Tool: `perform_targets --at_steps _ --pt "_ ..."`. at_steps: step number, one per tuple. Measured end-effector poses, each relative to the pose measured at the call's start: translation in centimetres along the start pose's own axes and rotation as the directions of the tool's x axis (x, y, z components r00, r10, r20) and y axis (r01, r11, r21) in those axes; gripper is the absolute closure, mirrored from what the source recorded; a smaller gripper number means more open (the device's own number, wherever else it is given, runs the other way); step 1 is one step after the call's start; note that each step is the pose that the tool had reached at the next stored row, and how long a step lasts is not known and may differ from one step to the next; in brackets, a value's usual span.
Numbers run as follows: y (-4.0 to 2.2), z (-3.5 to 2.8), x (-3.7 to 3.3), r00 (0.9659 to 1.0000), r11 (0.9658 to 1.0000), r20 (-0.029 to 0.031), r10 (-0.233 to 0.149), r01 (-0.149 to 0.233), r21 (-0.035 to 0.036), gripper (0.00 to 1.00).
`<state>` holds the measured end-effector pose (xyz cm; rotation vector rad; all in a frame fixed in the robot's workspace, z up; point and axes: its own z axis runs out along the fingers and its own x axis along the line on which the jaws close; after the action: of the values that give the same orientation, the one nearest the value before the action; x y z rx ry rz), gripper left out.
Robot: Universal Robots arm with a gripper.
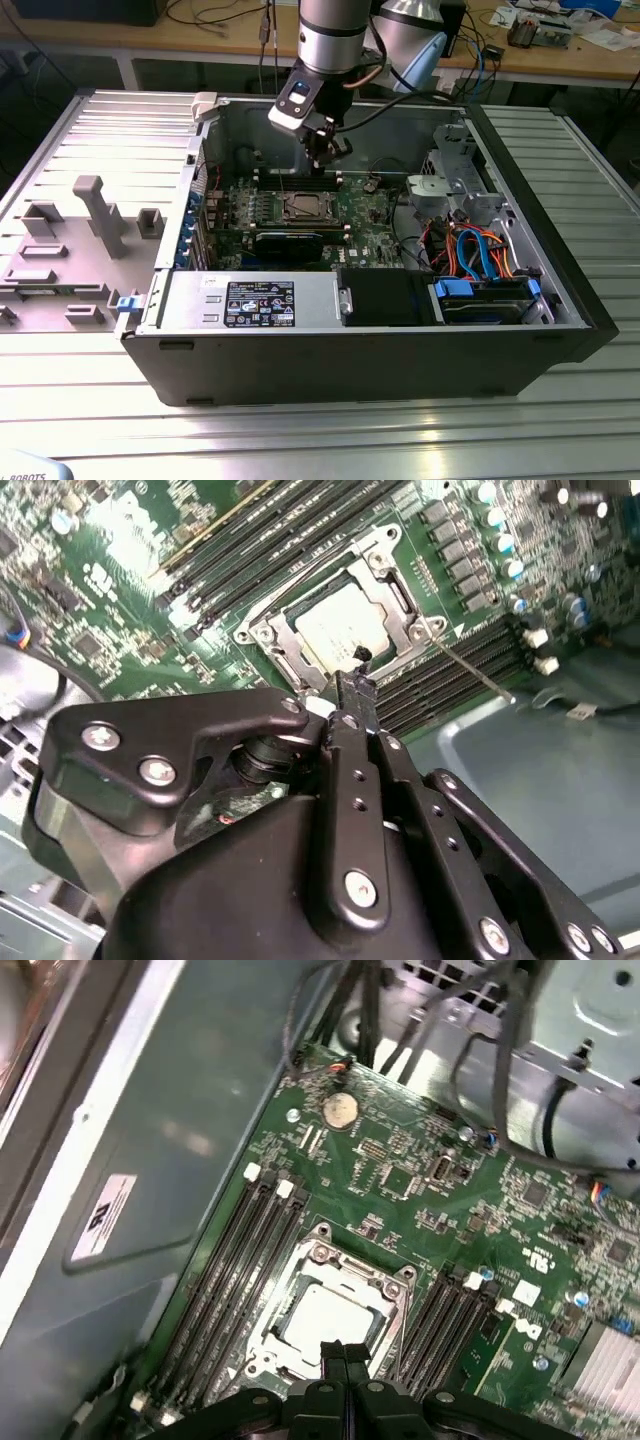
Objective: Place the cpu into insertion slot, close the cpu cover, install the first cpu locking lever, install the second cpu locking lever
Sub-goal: 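Install the first cpu locking lever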
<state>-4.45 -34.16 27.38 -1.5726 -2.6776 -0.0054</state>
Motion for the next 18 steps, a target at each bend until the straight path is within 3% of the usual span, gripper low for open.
perform_targets --at_steps 4,7,9,11,13,15,17,18 --pt "0.0 0.02 0.0 0.9976 0.9976 0.0009 -0.07 0.07 0.0023 0.89" --pt "0.0 0.03 0.0 0.992 0.992 0.0016 -0.127 0.127 0.0043 0.89" --pt "0.0 0.04 0.0 0.9822 0.9822 0.0023 -0.188 0.188 0.0065 0.89" --pt "0.01 0.04 -0.01 0.975 0.975 0.0026 -0.222 0.222 0.0077 0.89" --pt "0.01 0.07 -0.01 0.9609 0.9609 0.0029 -0.277 0.277 0.0098 0.89" --pt "0.01 0.09 -0.01 0.9417 0.9416 0.0032 -0.336 0.336 0.012 0.89" --pt "0.01 0.11 -0.01 0.9281 0.9281 0.0033 -0.372 0.372 0.0133 0.89" --pt "0.01 0.12 -0.01 0.9164 0.9163 0.0034 -0.4 0.4 0.0146 0.89"
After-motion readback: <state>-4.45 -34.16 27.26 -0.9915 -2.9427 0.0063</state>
